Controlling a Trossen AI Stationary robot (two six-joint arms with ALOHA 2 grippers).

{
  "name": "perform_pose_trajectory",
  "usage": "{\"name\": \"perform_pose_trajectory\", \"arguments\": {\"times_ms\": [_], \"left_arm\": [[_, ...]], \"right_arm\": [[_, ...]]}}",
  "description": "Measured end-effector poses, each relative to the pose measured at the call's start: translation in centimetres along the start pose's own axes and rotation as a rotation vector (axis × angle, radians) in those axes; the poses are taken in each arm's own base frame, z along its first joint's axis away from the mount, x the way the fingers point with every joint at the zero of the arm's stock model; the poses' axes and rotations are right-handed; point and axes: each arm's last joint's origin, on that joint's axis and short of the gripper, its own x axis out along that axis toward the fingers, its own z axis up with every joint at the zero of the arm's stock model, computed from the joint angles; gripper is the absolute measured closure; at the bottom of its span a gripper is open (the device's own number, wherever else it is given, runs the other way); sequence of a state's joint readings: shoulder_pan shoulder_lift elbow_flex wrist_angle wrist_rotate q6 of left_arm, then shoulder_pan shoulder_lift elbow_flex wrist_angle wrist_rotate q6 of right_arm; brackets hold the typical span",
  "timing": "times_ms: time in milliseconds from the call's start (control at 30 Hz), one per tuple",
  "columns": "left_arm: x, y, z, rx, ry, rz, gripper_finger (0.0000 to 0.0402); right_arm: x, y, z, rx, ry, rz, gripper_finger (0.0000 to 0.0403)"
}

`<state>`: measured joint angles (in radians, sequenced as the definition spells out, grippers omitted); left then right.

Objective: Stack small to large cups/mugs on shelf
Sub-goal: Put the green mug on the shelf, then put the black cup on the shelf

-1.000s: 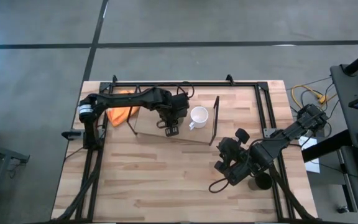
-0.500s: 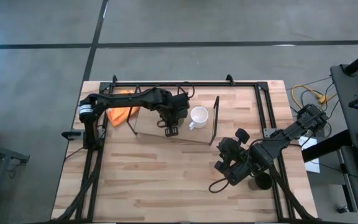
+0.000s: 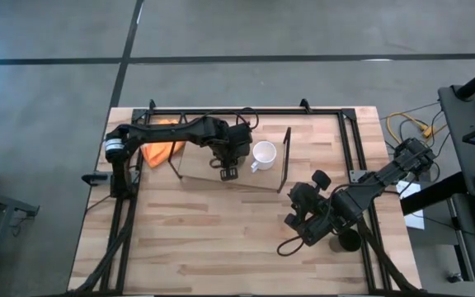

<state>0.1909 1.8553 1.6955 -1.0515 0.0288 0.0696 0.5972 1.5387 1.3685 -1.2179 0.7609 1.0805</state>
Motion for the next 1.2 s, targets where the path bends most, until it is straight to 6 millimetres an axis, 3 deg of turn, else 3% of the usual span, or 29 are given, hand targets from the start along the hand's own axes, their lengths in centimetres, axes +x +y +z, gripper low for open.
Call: {"name": "perform_pose_trajectory", "arguments": {"times_ms": [700,1033,1200], "left_arm": [[0.1,0.0,-0.2,-0.011,0.019,-0.005,0.0339],[0.1,-0.1,-0.2,-0.007,0.017,0.005,0.0292],[-0.9,-0.3,0.0,-0.004,0.016,0.004,0.0283]], "right_arm": [[0.0,0.0,0.0,-0.117,0.002,-0.003,0.0335],[0.0,0.0,0.0,-0.116,0.001,-0.002,0.0335],[0.0,0.0,0.0,-0.116,0.003,-0.002,0.0335]]}}
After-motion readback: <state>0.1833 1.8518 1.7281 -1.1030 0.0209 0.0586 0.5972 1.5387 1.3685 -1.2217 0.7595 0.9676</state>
